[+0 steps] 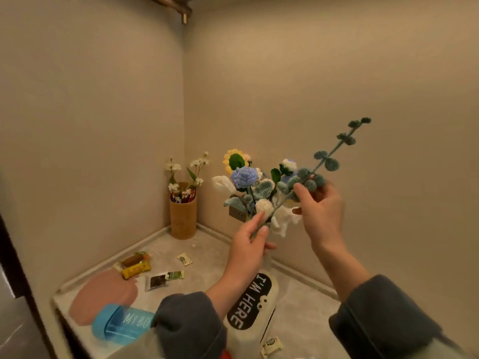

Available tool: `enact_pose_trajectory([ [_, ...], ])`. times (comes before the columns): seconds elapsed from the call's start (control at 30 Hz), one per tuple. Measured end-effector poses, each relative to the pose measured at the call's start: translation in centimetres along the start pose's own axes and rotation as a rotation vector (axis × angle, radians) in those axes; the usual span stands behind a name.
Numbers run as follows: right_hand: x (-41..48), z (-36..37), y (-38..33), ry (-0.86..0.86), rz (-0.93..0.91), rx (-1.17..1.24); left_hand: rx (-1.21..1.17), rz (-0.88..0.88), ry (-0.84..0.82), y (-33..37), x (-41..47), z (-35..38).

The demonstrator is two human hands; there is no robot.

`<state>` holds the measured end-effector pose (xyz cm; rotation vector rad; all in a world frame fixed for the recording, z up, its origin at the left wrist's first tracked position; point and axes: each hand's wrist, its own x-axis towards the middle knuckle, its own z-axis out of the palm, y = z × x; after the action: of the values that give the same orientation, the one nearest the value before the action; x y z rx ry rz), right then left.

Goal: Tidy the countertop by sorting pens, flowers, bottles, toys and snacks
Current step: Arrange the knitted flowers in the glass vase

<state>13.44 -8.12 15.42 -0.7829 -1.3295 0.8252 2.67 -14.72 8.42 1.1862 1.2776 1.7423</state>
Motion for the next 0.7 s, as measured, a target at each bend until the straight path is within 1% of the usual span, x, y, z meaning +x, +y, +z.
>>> enact_pose_trajectory([
  [0.1,3.1,0.3,-2.3,0.144,-0.149,-0.032,0.045,0.04,-0.021,0.4,2.3,-0.4],
  [0.17,5.0,0.6,-3.7,0.214,-0.212,-0.027,0.136,0.096,-0.011,0.4,3.8,-0.6],
  [0.27,7.0,1.3,-4.7,0.257,-0.312,-0.053,0.253,0.19,-0.031,0.6,5.5,-0.6],
  [0.37,7.9,2.3,-3.5,0.179,-0.302,-0.175,0.371,0.214,-0.106,0.6,7.0,-0.7],
  [0.47,8.1,3.2,-1.0,0.106,-0.219,-0.262,0.442,0.155,-0.135,0.1,7.9,-1.1],
  [0.6,7.9,3.5,2.3,-0.003,-0.081,-0.293,0.382,0.062,-0.116,-0.6,7.6,-1.7],
  [0.7,7.8,4.0,4.5,-0.207,0.041,-0.357,0.34,0.023,-0.102,-1.3,7.6,-2.0],
])
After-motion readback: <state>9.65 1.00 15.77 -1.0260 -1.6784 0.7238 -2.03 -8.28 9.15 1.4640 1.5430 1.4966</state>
